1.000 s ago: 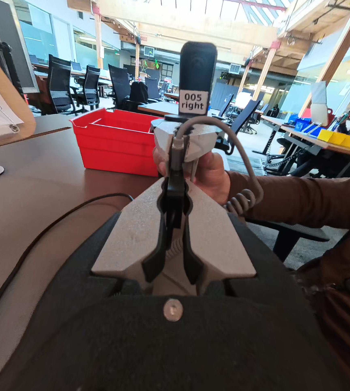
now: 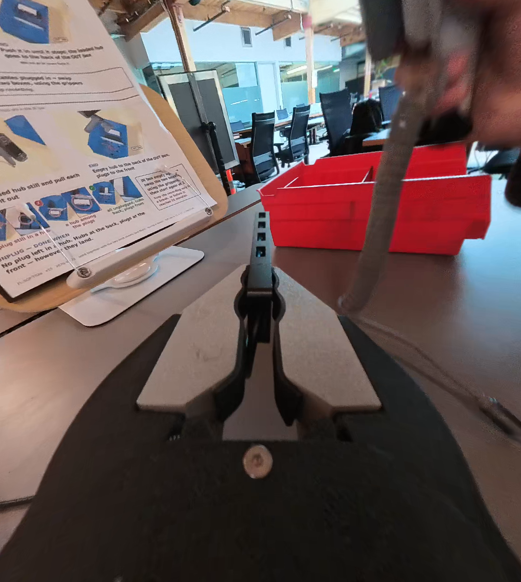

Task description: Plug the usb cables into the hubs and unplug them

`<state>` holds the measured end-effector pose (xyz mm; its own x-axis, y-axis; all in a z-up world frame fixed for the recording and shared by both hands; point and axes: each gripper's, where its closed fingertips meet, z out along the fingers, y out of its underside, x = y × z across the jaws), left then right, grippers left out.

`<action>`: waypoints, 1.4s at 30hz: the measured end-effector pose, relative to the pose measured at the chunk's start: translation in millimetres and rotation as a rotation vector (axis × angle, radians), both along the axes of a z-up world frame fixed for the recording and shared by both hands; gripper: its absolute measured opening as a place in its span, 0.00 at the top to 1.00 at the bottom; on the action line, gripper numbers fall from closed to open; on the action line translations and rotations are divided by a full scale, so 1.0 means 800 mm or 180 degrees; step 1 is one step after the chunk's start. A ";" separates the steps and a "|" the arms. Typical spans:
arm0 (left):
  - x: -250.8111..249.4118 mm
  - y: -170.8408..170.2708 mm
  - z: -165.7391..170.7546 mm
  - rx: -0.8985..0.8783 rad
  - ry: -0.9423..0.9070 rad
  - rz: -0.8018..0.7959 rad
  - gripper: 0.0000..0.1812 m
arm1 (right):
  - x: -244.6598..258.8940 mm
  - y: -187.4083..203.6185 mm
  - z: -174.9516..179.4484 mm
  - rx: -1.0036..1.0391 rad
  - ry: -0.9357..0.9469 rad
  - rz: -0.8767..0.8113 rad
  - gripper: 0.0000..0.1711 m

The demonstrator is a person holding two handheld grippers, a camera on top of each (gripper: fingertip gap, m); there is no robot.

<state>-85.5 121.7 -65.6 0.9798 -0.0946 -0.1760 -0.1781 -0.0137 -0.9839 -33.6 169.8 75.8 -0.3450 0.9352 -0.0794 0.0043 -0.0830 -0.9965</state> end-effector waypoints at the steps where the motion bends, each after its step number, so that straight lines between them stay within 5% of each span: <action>1: 0.002 0.000 -0.001 -0.0009 0.0040 -0.0009 0.95 | 0.010 0.009 0.024 0.0062 0.0005 -0.0055 0.97; 7: 0.005 -0.001 0.007 0.0110 -0.0092 -0.0116 0.95 | 0.082 0.088 0.163 0.0384 0.0150 -0.0640 0.97; 13: 0.004 -0.002 0.006 0.0099 -0.0123 -0.0112 0.95 | 0.137 0.157 0.230 0.0477 0.0135 -0.1214 0.97; 16: 0.006 0.000 0.004 0.0074 -0.0108 -0.0126 0.95 | 0.156 0.182 0.216 0.0529 -0.0035 -0.1405 0.97; 25: 0.022 0.003 -0.004 -0.0005 0.0094 -0.0247 0.95 | 0.187 0.264 0.078 0.0934 -0.0772 -0.1769 0.97; 36: 0.019 0.009 -0.020 -0.0157 0.0143 -0.0190 0.95 | 0.230 0.276 0.209 0.0968 0.0011 -0.2061 0.97; 42: 0.020 0.009 -0.019 -0.0149 0.0151 -0.0190 0.95 | 0.219 0.283 0.184 0.1164 -0.0234 -0.2219 0.97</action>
